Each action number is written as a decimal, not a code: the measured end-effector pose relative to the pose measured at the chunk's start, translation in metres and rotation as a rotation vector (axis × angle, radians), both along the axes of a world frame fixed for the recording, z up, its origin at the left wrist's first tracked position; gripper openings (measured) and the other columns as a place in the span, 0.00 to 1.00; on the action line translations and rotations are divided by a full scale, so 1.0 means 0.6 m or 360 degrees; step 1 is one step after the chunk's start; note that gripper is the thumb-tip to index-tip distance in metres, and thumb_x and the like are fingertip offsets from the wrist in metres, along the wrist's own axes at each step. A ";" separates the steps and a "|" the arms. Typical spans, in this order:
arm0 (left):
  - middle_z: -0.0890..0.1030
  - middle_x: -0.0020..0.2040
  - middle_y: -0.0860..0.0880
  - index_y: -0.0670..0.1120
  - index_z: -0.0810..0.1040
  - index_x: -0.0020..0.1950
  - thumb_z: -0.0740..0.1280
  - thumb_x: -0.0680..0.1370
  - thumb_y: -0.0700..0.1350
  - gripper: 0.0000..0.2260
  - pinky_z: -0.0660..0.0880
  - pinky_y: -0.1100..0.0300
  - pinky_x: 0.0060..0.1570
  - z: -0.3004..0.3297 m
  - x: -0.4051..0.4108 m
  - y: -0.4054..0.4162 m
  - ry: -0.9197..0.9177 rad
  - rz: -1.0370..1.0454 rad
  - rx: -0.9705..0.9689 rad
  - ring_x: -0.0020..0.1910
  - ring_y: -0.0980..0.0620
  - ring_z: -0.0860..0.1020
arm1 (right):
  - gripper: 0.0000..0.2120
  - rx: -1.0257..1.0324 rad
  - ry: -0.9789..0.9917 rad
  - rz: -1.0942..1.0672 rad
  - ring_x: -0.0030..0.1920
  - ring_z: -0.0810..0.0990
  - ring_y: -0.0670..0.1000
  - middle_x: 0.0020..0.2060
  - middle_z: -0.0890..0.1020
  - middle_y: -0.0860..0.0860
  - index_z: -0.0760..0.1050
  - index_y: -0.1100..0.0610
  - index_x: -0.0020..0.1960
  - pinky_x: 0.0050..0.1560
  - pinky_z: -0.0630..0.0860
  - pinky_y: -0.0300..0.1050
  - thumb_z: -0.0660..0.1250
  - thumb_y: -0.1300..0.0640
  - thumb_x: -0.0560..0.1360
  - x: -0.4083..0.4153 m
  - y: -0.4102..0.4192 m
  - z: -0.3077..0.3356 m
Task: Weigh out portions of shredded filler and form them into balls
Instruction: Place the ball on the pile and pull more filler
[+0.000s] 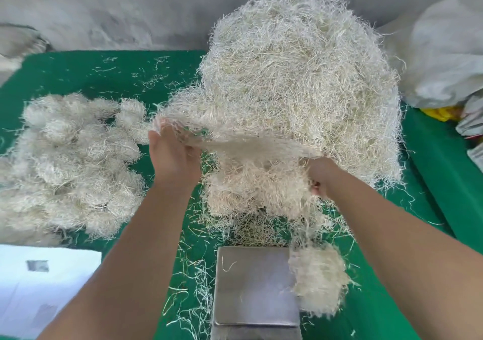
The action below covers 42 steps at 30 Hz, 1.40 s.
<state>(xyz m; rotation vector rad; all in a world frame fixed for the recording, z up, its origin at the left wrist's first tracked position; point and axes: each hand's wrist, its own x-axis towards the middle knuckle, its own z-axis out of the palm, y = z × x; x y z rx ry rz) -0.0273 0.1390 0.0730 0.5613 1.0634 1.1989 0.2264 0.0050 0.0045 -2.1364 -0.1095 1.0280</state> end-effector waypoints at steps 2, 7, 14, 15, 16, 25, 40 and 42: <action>0.80 0.51 0.47 0.44 0.76 0.61 0.60 0.84 0.37 0.09 0.74 0.69 0.29 -0.022 -0.001 0.006 0.0598 -0.0197 0.0059 0.27 0.60 0.77 | 0.11 0.0148 0.0349 -0.0227 0.33 0.67 0.47 0.40 0.73 0.54 0.72 0.62 0.65 0.28 0.67 0.41 0.60 0.60 0.85 0.003 -0.004 0.003; 0.81 0.48 0.50 0.49 0.70 0.75 0.65 0.83 0.49 0.19 0.80 0.60 0.40 -0.059 0.016 -0.039 0.1508 -0.1444 0.0849 0.40 0.54 0.80 | 0.06 0.0508 0.0674 -0.0421 0.27 0.72 0.47 0.39 0.74 0.55 0.74 0.57 0.56 0.24 0.73 0.38 0.59 0.62 0.85 -0.004 0.015 0.033; 0.81 0.33 0.53 0.49 0.79 0.53 0.64 0.82 0.62 0.17 0.68 0.70 0.24 -0.106 0.001 -0.071 0.2062 -0.1522 0.1115 0.23 0.62 0.74 | 0.07 0.0568 0.0740 -0.0470 0.42 0.82 0.54 0.50 0.77 0.62 0.72 0.60 0.50 0.35 0.85 0.46 0.59 0.68 0.84 0.009 0.034 0.056; 0.81 0.33 0.52 0.49 0.80 0.53 0.64 0.82 0.63 0.18 0.67 0.70 0.23 -0.103 -0.001 -0.069 0.2074 -0.1504 0.1128 0.23 0.61 0.74 | 0.06 0.0610 0.0771 -0.0514 0.44 0.83 0.54 0.51 0.78 0.61 0.73 0.62 0.52 0.37 0.86 0.46 0.59 0.68 0.84 0.014 0.035 0.054; 0.82 0.34 0.52 0.48 0.80 0.53 0.63 0.82 0.63 0.19 0.67 0.69 0.23 -0.100 -0.005 -0.071 0.2077 -0.1523 0.1145 0.24 0.60 0.74 | 0.06 0.0646 0.0808 -0.0564 0.46 0.83 0.54 0.52 0.79 0.61 0.75 0.63 0.54 0.41 0.86 0.44 0.60 0.67 0.85 0.019 0.036 0.050; 0.70 0.23 0.56 0.46 0.73 0.38 0.65 0.79 0.63 0.22 0.61 0.67 0.19 -0.084 -0.048 -0.093 0.1376 -0.1324 0.0880 0.19 0.59 0.63 | 0.10 0.0754 0.0774 -0.0821 0.45 0.82 0.47 0.49 0.81 0.55 0.77 0.61 0.63 0.42 0.83 0.37 0.59 0.64 0.86 0.047 0.048 0.039; 0.76 0.39 0.42 0.56 0.81 0.53 0.63 0.76 0.72 0.22 0.78 0.41 0.51 -0.013 -0.040 -0.128 0.0632 -0.0680 0.0527 0.47 0.58 0.63 | 0.20 0.0587 -0.1452 0.0537 0.55 0.74 0.50 0.56 0.72 0.48 0.66 0.49 0.68 0.57 0.75 0.51 0.69 0.51 0.79 -0.037 -0.088 0.001; 0.74 0.38 0.45 0.51 0.75 0.37 0.63 0.85 0.51 0.16 0.75 0.50 0.47 -0.025 -0.037 -0.129 0.0460 -0.0746 0.0573 0.38 0.52 0.70 | 0.17 0.0457 -0.1491 0.0623 0.51 0.72 0.48 0.52 0.72 0.46 0.66 0.47 0.61 0.52 0.72 0.47 0.68 0.44 0.77 -0.078 -0.153 -0.057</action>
